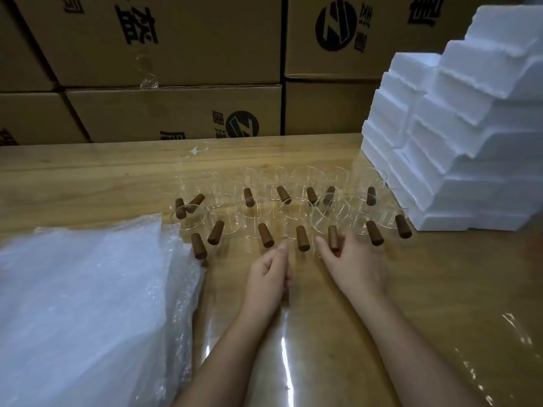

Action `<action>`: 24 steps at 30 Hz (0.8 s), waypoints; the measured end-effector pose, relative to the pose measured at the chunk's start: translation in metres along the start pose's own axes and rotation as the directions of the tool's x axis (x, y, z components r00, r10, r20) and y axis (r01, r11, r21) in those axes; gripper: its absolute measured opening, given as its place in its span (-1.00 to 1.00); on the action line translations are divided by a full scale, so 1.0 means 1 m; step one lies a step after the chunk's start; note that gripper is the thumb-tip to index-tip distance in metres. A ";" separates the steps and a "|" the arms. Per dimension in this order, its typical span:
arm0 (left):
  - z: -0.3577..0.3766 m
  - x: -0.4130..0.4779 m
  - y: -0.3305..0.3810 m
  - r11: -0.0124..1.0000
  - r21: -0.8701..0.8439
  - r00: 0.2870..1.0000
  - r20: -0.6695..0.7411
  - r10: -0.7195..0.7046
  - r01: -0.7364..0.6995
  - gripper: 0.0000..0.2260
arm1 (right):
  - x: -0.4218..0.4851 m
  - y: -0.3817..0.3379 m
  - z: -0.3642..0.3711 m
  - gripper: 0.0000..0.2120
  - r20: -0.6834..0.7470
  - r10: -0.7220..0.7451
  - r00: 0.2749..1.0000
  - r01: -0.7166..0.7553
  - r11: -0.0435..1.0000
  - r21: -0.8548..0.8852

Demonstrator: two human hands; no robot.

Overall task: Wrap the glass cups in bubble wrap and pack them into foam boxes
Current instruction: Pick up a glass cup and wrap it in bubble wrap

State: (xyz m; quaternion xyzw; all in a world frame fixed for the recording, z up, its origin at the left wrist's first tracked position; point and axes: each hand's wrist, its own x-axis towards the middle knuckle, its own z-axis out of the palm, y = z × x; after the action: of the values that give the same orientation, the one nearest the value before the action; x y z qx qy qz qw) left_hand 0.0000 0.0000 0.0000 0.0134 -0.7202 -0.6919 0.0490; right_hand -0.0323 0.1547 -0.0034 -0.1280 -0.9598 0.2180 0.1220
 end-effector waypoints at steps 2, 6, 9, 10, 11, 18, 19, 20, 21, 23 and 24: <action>0.000 -0.001 0.001 1.000 -0.013 1.000 -0.005 0.003 -0.003 -0.57 | -0.001 -0.003 0.000 -0.56 -0.007 -0.044 0.999 0.042 0.988 -0.148; -0.002 -0.003 -0.001 0.999 -0.033 0.999 0.012 0.035 -0.035 -0.58 | 0.000 -0.002 0.003 -0.56 -0.040 -0.125 0.991 0.115 0.974 -0.195; -0.004 -0.007 0.002 0.998 -0.029 0.999 0.002 0.051 -0.051 -0.58 | 0.000 -0.003 0.002 -0.55 -0.029 -0.128 0.991 0.118 0.966 -0.232; -0.004 -0.008 0.002 0.998 -0.019 0.999 -0.003 0.052 -0.052 -0.58 | 0.000 -0.003 0.001 -0.55 -0.025 -0.124 0.992 0.115 0.968 -0.225; -0.005 -0.010 0.003 0.998 -0.014 0.999 -0.006 0.054 -0.054 -0.58 | 0.000 -0.003 0.001 -0.55 -0.027 -0.121 0.992 0.113 0.971 -0.210; -0.003 -0.011 0.005 0.999 0.000 0.999 0.025 0.045 -0.045 -0.59 | -0.004 0.000 -0.004 -0.59 -0.030 -0.108 0.994 0.103 0.987 -0.127; -0.002 -0.010 0.004 0.999 -0.003 0.999 0.023 0.041 -0.041 -0.59 | -0.004 0.000 -0.006 -0.59 -0.030 -0.111 0.993 0.107 0.987 -0.118; -0.003 -0.008 0.004 0.999 -0.003 0.999 0.019 0.032 -0.032 -0.59 | -0.004 -0.001 -0.007 -0.60 -0.030 -0.116 0.993 0.112 0.988 -0.103; -0.004 -0.007 0.004 1.000 -0.006 1.000 0.017 0.020 -0.020 -0.59 | -0.005 -0.001 -0.009 -0.61 -0.041 -0.119 0.992 0.116 0.991 -0.067; -0.008 -0.003 0.004 0.999 -0.051 1.000 0.015 -0.009 0.009 -0.57 | -0.006 0.000 -0.011 -0.63 -0.086 -0.124 0.989 0.128 0.990 0.053; -0.010 -0.001 0.004 0.994 -0.102 1.000 -0.002 -0.029 0.028 -0.56 | -0.006 0.000 -0.012 -0.64 -0.113 -0.122 0.986 0.136 0.983 0.123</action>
State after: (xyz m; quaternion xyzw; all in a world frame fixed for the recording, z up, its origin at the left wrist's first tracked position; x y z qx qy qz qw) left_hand 0.0025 -0.0097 0.0047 0.0223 -0.6837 -0.7283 0.0408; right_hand -0.0234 0.1576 0.0056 -0.0686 -0.9422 0.2645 0.1941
